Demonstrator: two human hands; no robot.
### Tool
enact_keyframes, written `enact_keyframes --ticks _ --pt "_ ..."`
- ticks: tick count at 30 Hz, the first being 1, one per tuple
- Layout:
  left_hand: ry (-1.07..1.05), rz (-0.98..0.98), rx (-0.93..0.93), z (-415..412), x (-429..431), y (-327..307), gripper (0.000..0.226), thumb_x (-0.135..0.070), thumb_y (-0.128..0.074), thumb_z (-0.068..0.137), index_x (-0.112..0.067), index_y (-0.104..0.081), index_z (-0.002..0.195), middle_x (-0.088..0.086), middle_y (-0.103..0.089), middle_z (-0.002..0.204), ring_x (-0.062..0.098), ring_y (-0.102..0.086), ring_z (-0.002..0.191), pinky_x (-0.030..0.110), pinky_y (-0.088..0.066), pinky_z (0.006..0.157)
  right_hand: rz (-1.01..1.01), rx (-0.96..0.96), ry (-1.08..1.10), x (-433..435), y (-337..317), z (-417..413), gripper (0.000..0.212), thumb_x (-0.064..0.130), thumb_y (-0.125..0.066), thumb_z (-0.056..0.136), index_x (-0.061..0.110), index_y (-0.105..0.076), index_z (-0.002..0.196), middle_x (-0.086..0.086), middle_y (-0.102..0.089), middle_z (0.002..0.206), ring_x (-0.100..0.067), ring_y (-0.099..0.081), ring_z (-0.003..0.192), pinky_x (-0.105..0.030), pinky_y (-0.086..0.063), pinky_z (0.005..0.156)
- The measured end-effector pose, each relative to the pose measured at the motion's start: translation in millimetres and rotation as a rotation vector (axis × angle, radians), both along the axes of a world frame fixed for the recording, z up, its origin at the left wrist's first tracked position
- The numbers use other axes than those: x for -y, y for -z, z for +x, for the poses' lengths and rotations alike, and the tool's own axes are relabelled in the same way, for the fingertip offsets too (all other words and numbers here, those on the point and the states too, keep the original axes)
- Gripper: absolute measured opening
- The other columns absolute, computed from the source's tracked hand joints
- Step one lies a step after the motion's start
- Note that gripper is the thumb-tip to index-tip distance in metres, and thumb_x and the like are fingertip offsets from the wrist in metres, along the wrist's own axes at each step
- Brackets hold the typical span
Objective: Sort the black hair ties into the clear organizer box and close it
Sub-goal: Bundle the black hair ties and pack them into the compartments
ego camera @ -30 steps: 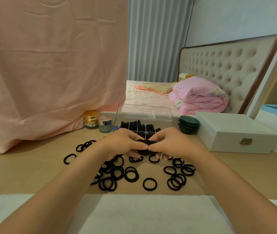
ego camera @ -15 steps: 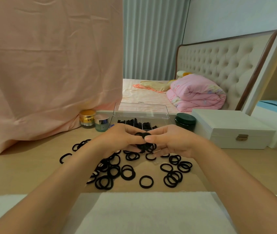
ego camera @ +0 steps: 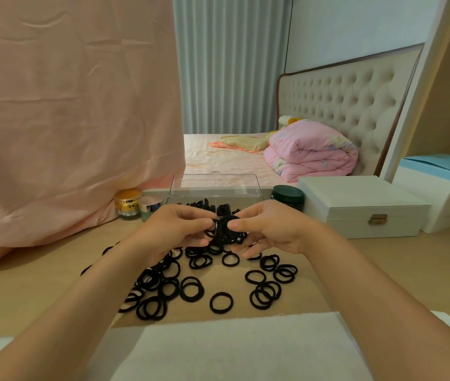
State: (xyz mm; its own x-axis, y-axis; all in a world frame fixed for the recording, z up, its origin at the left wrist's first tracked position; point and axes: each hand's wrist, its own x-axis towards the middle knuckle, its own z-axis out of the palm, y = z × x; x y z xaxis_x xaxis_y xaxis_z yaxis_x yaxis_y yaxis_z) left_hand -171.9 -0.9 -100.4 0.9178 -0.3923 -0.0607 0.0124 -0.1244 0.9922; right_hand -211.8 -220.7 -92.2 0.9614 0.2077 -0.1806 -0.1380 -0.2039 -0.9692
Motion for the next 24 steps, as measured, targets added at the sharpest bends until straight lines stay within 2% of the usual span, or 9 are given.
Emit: enact_keyframes --ticks 3,6,9,12,16,19,20,22,24 --pt "-0.172 0.122 0.135 2.0 1.8 6.2 0.015 -0.007 -0.072 0.089 -0.018 -0.079 0.096 0.007 -0.077 0.092 0.016 -0.075 0.080 0.026 -0.062 0.069 -0.012 0.008 0.027 9.4 -2.0 0.5 0.028 0.015 -0.073 0.091 0.004 -0.071 0.116 -0.014 -0.077 0.102 -0.028 -0.077 0.089 -0.037 -0.065 0.070" --pt "-0.235 0.178 0.185 0.3 3.5 12.6 0.013 -0.009 -0.073 0.089 -0.019 -0.078 0.095 0.006 -0.075 0.090 0.014 -0.072 0.077 0.023 -0.061 0.065 0.063 0.024 0.022 15.3 -6.0 0.5 0.028 0.014 -0.071 0.092 0.003 -0.071 0.117 -0.019 -0.076 0.104 -0.026 -0.075 0.088 -0.034 -0.065 0.072" --pt "-0.183 0.153 0.139 -5.6 11.7 12.7 0.011 -0.010 -0.074 0.087 -0.018 -0.078 0.094 0.006 -0.076 0.090 0.014 -0.072 0.077 0.022 -0.060 0.065 0.142 0.025 -0.041 8.5 -6.2 0.7 0.031 0.014 -0.071 0.091 0.002 -0.071 0.119 -0.020 -0.075 0.105 -0.024 -0.074 0.088 -0.029 -0.063 0.069" --pt "-0.076 -0.008 -0.005 -9.8 19.1 7.0 0.015 -0.013 -0.073 0.089 -0.016 -0.079 0.102 0.008 -0.079 0.096 0.018 -0.076 0.088 0.028 -0.061 0.075 0.107 0.029 -0.061 -0.2 -2.0 0.0 0.028 0.015 -0.071 0.092 0.004 -0.072 0.118 -0.021 -0.075 0.108 -0.024 -0.074 0.087 -0.029 -0.063 0.069" --pt "-0.015 -0.103 -0.062 -10.3 21.8 3.6 0.018 -0.013 -0.068 0.093 -0.011 -0.077 0.108 0.013 -0.078 0.102 0.018 -0.076 0.084 0.025 -0.062 0.070 0.066 0.071 0.011 -3.1 -0.3 0.6 0.033 0.016 -0.072 0.092 0.004 -0.068 0.123 -0.022 -0.076 0.102 -0.025 -0.075 0.082 -0.030 -0.064 0.068" --pt "0.077 -0.161 -0.113 -10.9 22.4 0.6 0.028 -0.028 -0.058 0.100 -0.008 -0.076 0.110 0.015 -0.077 0.102 0.019 -0.074 0.085 0.031 -0.062 0.079 0.007 0.103 0.060 -3.4 -2.3 0.4 0.037 0.017 -0.074 0.092 0.005 -0.065 0.126 -0.019 -0.076 0.096 -0.021 -0.074 0.073 -0.028 -0.062 0.061" --pt "0.102 -0.144 -0.100 -10.4 22.9 -0.6 0.031 -0.031 -0.058 0.099 -0.008 -0.074 0.113 0.013 -0.077 0.103 0.020 -0.074 0.090 0.033 -0.061 0.083 -0.020 0.111 0.064 -3.0 -3.3 0.0 0.036 0.019 -0.074 0.092 0.006 -0.067 0.125 -0.017 -0.077 0.096 -0.020 -0.074 0.072 -0.026 -0.061 0.060" --pt "0.108 -0.073 -0.021 -7.7 24.4 -2.4 0.028 -0.024 -0.067 0.094 -0.011 -0.073 0.117 0.008 -0.078 0.106 0.019 -0.074 0.098 0.035 -0.059 0.090 -0.058 0.118 0.075 -1.9 -5.2 -0.5 0.031 0.022 -0.075 0.091 0.009 -0.071 0.119 -0.013 -0.077 0.096 -0.018 -0.074 0.073 -0.026 -0.060 0.060" --pt "0.108 -0.012 0.050 -2.8 26.1 -5.6 0.027 -0.017 -0.072 0.090 -0.017 -0.074 0.117 0.004 -0.078 0.107 0.018 -0.074 0.102 0.037 -0.058 0.094 -0.126 0.144 0.105 -0.1 -5.4 0.7 0.029 0.028 -0.076 0.090 0.015 -0.074 0.116 -0.008 -0.077 0.102 -0.018 -0.075 0.085 -0.028 -0.061 0.063"
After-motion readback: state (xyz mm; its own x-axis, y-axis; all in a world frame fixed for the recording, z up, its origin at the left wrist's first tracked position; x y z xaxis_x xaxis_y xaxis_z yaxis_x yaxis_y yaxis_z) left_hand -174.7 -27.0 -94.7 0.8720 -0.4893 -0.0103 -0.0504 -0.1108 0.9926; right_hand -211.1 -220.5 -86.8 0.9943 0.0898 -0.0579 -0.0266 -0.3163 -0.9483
